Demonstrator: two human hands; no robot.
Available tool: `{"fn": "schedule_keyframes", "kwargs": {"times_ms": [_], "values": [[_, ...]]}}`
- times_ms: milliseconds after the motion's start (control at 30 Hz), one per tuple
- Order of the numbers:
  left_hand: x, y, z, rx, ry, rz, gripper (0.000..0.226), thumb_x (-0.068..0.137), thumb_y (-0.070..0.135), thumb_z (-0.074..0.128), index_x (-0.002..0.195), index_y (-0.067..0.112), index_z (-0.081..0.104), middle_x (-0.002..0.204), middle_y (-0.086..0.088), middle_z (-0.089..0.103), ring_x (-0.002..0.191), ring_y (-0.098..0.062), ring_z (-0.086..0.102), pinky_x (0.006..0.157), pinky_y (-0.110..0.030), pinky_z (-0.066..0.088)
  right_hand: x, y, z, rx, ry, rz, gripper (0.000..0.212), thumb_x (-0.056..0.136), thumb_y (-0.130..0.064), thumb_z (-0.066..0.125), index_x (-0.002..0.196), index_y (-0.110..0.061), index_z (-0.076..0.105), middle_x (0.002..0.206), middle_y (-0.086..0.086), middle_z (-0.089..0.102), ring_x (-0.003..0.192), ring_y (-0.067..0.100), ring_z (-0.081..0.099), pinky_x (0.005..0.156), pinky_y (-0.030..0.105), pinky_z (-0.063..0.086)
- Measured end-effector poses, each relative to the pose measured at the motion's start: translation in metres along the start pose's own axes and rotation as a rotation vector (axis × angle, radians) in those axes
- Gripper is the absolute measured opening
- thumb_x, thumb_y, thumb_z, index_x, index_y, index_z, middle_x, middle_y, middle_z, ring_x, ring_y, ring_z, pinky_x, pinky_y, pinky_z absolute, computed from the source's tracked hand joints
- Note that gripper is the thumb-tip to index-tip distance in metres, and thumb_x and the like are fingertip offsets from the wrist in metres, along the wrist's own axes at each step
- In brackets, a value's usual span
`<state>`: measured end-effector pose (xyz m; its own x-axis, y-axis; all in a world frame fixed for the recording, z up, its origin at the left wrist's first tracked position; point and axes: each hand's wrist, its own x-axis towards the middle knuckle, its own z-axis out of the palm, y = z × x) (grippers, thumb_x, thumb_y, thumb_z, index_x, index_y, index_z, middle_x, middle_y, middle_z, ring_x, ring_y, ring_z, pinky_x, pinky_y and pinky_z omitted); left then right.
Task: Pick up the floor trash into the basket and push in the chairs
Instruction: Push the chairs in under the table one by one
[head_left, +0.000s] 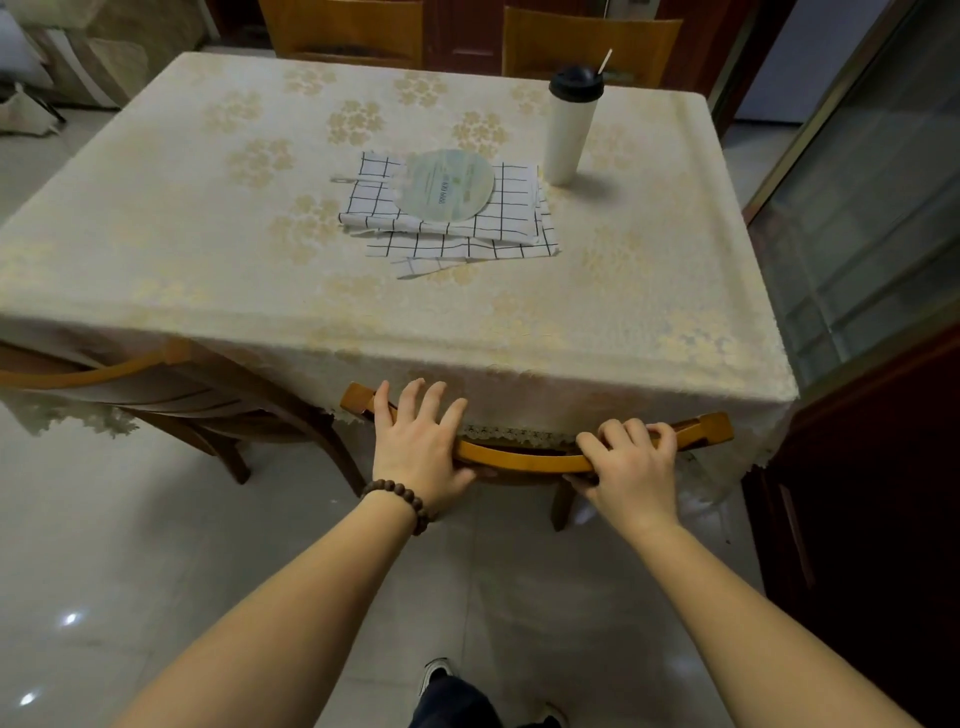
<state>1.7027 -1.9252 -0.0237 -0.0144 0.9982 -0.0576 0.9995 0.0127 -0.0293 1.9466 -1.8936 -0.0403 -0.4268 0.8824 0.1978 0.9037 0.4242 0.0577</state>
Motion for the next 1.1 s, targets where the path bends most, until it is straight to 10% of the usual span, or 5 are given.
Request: {"fn": "schedule_keyframes", "kwargs": {"times_ms": [1100], "values": [[0.041,-0.007,-0.005,-0.024,-0.007,-0.019,0.101,0.072,0.068,0.056,0.150,0.033,0.002,0.160,-0.004,0.001,0.146,-0.030,-0.008,0.114,-0.058,-0.010,0.036,0.007,0.007,0.017,-0.048,0.033,0.061,0.064,-0.046,0.077,0.119,-0.025,0.060,0.119,0.006,0.062,0.113,0.029,0.053,0.097,0.050,0.032]]}}
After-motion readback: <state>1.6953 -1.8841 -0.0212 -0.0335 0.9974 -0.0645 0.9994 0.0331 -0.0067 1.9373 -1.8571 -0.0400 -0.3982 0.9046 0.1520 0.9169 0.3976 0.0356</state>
